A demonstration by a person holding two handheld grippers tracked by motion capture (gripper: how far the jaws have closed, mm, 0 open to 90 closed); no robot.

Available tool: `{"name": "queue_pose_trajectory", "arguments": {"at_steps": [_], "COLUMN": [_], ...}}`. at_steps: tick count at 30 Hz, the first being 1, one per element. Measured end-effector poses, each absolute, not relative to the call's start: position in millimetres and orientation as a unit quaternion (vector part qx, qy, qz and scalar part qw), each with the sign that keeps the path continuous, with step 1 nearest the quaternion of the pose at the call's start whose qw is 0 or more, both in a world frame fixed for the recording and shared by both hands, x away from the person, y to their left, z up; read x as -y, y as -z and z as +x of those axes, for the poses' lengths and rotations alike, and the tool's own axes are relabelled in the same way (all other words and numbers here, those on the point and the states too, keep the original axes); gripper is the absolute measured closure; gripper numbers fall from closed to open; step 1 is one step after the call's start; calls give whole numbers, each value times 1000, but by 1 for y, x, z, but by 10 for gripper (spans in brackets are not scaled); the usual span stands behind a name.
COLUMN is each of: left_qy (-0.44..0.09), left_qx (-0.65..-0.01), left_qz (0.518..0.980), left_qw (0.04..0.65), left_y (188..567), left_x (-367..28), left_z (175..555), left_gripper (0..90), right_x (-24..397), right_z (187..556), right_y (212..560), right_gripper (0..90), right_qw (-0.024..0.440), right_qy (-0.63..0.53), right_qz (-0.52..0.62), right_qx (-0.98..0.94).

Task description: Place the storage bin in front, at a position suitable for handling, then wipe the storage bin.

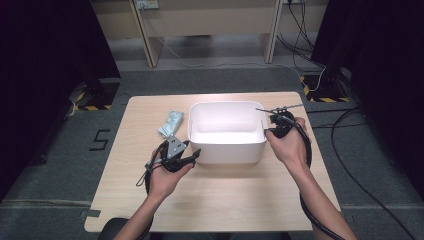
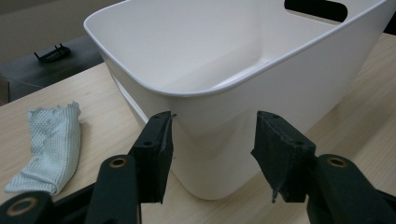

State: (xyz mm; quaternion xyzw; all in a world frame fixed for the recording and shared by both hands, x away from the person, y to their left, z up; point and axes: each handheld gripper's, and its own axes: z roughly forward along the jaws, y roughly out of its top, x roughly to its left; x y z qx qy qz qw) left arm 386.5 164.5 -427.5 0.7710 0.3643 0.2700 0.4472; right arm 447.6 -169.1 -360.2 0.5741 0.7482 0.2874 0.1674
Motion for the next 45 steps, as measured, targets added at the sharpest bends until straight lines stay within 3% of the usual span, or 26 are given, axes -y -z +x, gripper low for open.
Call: {"name": "queue_pose_trajectory", "arguments": {"at_steps": [8, 18, 22, 35, 45], "left_qy": [-271, -263, -254, -258, -271], "left_qx": [-369, -380, -391, -451, -463], "left_qz": [769, 761, 751, 717, 721], "left_qw": [446, 456, 467, 465, 439], "left_y": [430, 432, 433, 448, 448], "left_x": [-166, -180, -194, -233, -238], "left_z": [390, 385, 373, 367, 385], "left_gripper": [471, 450, 408, 378, 423], "right_x": [167, 165, 172, 222, 225], "right_z": [445, 438, 433, 408, 418], "right_y": [361, 362, 362, 350, 369], "right_gripper": [815, 795, 652, 550, 599], "right_qw": [182, 162, 176, 200, 180], "right_qy": [-286, -308, -358, -419, -381], "right_qz": [569, 568, 542, 536, 546], "right_qx": [-749, -745, -740, -706, -724]}}
